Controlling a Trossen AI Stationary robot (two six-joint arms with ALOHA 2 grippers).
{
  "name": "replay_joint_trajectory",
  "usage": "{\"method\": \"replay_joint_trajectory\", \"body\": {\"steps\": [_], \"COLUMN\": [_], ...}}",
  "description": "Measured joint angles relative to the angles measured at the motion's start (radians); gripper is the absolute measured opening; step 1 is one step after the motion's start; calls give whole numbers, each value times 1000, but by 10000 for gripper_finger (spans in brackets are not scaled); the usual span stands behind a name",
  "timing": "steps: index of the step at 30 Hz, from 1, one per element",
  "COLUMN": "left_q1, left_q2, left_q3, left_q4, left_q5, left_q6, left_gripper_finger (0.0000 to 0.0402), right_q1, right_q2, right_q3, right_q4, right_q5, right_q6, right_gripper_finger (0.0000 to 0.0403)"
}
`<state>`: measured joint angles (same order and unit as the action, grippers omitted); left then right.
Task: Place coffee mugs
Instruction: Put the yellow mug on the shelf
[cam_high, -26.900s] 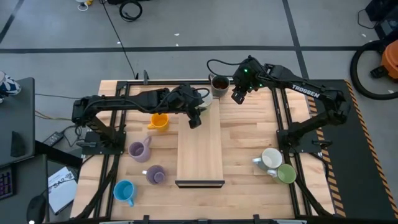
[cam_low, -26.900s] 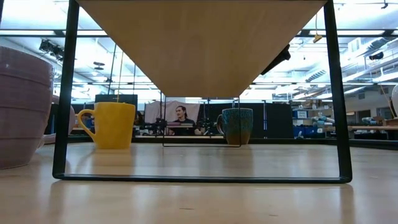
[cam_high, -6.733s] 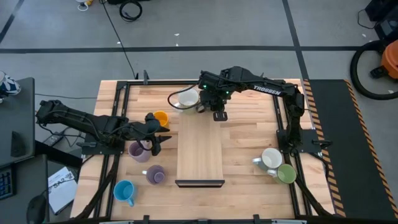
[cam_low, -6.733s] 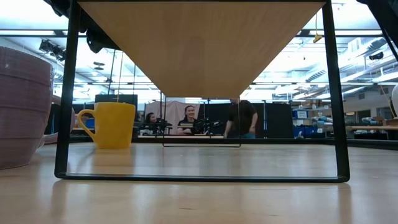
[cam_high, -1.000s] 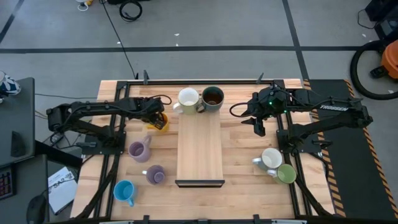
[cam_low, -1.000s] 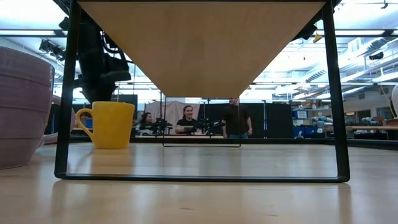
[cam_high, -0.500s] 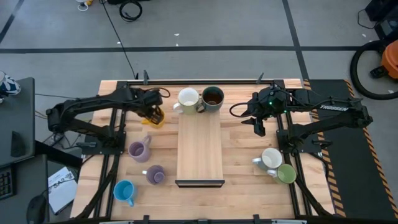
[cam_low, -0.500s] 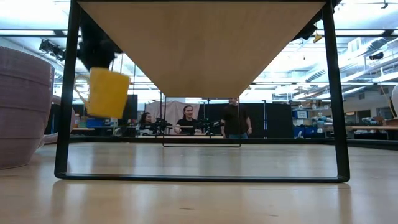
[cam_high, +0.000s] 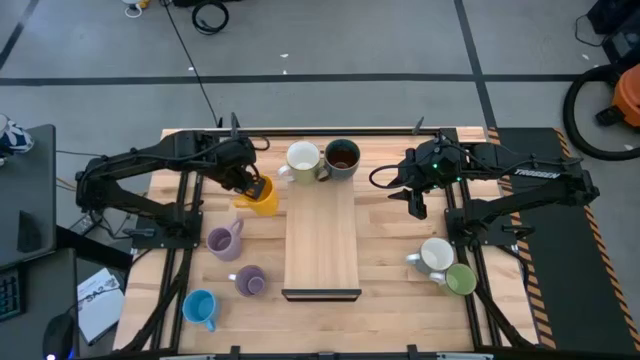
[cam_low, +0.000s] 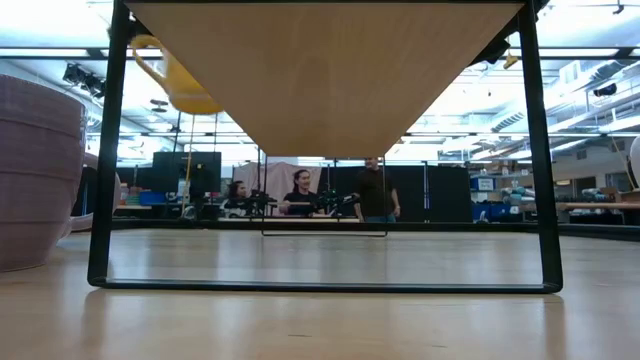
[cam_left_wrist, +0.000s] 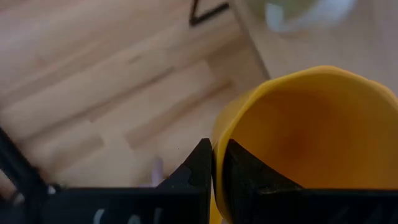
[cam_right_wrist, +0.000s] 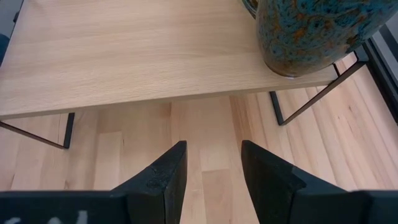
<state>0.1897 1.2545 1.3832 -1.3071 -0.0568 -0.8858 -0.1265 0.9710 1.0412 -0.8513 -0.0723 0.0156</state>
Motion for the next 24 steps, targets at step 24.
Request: {"method": "replay_joint_trajectory", "body": {"steps": [24], "left_q1": [-259], "left_q2": [89], "left_q3": [7], "left_q4": [317], "left_q5": [-84], "left_q6": [-362], "left_gripper_finger": [29], "right_q1": [0], "right_q2": [0], "right_q3": [0], "right_q4": [6], "right_q5": [0], "right_q6": [0], "right_gripper_finger": [158]}}
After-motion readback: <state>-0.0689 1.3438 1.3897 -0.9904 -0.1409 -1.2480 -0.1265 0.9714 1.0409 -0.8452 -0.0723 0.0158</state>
